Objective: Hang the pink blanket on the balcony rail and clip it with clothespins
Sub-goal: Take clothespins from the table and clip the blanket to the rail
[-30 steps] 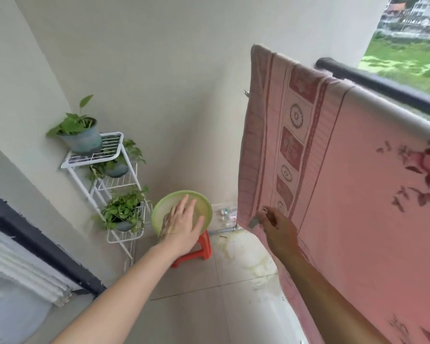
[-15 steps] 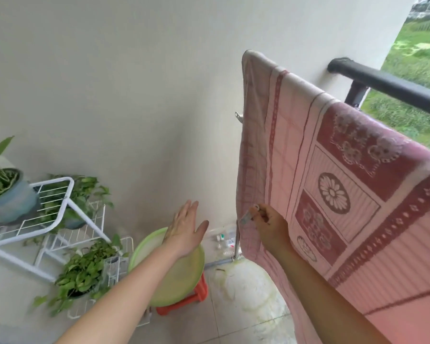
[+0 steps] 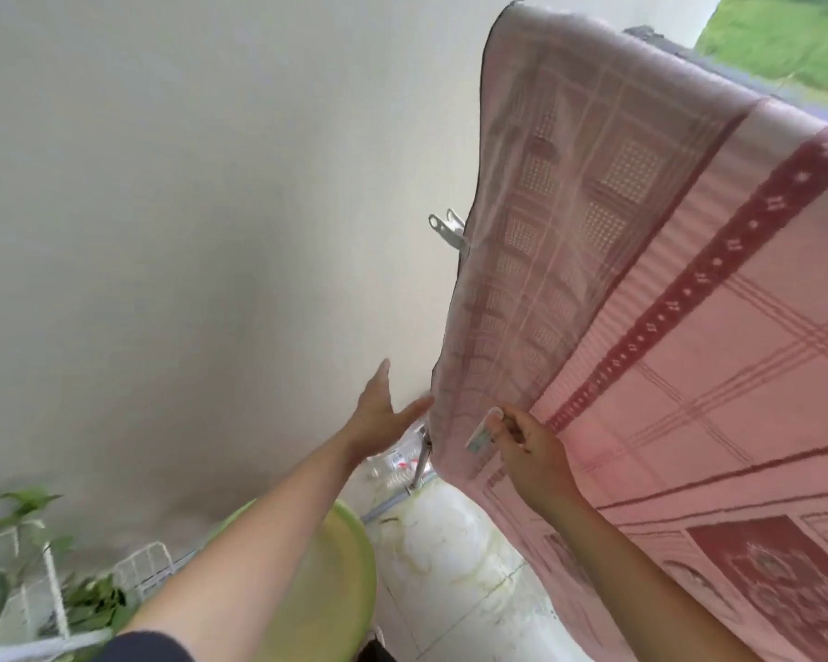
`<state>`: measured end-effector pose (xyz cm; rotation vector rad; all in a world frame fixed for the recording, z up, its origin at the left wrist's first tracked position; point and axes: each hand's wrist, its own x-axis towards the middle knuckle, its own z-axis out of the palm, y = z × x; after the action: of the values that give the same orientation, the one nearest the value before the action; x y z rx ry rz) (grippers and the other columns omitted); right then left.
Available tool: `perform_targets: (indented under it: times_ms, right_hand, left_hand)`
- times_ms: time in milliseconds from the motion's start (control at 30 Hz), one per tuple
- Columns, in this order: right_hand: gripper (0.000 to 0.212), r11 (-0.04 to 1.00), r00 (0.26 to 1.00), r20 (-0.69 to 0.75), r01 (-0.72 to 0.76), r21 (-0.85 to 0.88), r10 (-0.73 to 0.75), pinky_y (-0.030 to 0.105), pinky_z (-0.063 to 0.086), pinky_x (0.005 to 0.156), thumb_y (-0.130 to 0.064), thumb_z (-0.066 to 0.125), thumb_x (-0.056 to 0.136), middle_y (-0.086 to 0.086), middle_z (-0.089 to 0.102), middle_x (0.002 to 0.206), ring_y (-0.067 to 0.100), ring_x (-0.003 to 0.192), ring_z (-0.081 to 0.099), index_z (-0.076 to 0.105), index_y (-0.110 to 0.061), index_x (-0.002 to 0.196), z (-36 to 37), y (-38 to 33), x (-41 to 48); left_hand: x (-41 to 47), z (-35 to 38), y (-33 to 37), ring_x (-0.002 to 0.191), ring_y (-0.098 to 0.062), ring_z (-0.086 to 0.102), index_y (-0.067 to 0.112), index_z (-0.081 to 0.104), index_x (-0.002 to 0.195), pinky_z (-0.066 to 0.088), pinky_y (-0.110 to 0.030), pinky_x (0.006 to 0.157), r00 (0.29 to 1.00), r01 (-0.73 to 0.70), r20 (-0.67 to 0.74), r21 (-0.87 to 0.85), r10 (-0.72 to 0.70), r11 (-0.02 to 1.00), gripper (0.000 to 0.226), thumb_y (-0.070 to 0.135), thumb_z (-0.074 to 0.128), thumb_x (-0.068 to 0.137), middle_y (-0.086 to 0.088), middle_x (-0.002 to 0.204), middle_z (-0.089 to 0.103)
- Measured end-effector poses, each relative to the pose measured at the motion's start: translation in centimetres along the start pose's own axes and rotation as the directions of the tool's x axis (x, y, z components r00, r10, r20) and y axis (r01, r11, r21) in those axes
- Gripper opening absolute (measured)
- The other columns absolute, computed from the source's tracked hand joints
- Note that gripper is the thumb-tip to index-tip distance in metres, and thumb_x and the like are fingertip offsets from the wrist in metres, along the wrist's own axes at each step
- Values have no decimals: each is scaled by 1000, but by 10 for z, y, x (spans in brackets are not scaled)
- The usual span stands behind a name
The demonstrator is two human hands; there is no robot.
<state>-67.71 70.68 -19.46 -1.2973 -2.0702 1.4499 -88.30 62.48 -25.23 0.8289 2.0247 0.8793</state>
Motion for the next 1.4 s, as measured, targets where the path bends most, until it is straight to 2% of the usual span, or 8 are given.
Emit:
perform_targets:
  times_ms: [133, 267, 433, 533, 867, 1133, 1267, 1400]
  right_hand:
    - [14, 996, 994, -64, -88, 10, 88, 19, 51, 79, -41, 55, 98, -13, 69, 96, 2, 93, 64, 58, -54, 94, 21, 13, 13]
    - [14, 990, 987, -73, -144, -11, 143, 36, 54, 91, -43, 56, 97, -16, 67, 101, 2, 99, 62, 56, -54, 103, 34, 24, 20]
    - [35, 978, 972, -116, -207, -25, 203, 44, 54, 93, -50, 57, 93, -14, 68, 105, 7, 101, 64, 62, -35, 125, 36, 37, 22]
    - [42, 976, 969, -133, -214, -26, 209, 44, 54, 93, -56, 55, 90, -15, 69, 106, 6, 101, 65, 63, -35, 125, 36, 36, 20]
    - [18, 986, 983, -97, -162, -43, 158, 41, 55, 92, -39, 61, 95, -14, 71, 98, 2, 96, 66, 64, -42, 112, 45, 10, 19]
    - [18, 991, 990, -34, -134, -5, 134, 46, 56, 89, -38, 63, 92, -7, 73, 97, 11, 92, 69, 67, -38, 109, 52, -9, 9]
    - [35, 995, 995, 15, -100, -5, 100, 38, 59, 84, -51, 61, 84, -7, 73, 100, 12, 96, 69, 66, -35, 115, 56, -25, 7]
    - [29, 999, 999, 26, -33, 19, 33, 23, 57, 79, -48, 60, 84, -11, 73, 99, 6, 91, 70, 64, -39, 111, 59, -51, 12]
  left_hand:
    - [50, 6, 8, 150, -13, 7, 31, -2, 156, 13, -41, 120, 997, 16, 81, -304, 9, 953, 110, 91, 33, 70, 5, 164, 2]
    - [84, 23, 14, 143, -10, 30, 25, 23, 153, 27, -38, 117, 967, -65, 192, -444, 166, 894, 86, 77, 26, 85, 1, 158, 30]
    - [104, 47, 10, 106, -14, 65, 33, 71, 105, 49, -39, 97, 980, 45, 188, -512, 61, 858, 58, 74, 31, 91, 8, 107, 72]
    - [103, 53, 10, 56, -12, 41, 19, 47, 52, 36, -29, 62, 996, 8, -68, -546, -54, 838, 54, 48, 48, 98, 10, 53, 43]
    - [110, 42, 30, 64, -25, 41, 20, 30, 55, 27, -36, 62, 939, -97, -343, -270, -2, 958, 53, 33, 29, 106, -19, 65, 52]
    - [114, 32, 23, 75, -21, 58, 7, 59, 72, 49, -36, 74, 991, 134, 68, -537, -116, 833, 79, 76, 25, 90, -5, 76, 61]
    - [112, 20, -6, 107, -30, 66, 7, 70, 110, 52, -45, 97, 944, 143, 305, -723, 126, 676, 87, 82, 38, 81, -14, 109, 72]
    - [114, 20, -23, 83, -21, 63, 10, 60, 95, 53, -38, 77, 918, 57, 320, -691, 235, 720, 78, 80, 65, 61, -2, 86, 68]
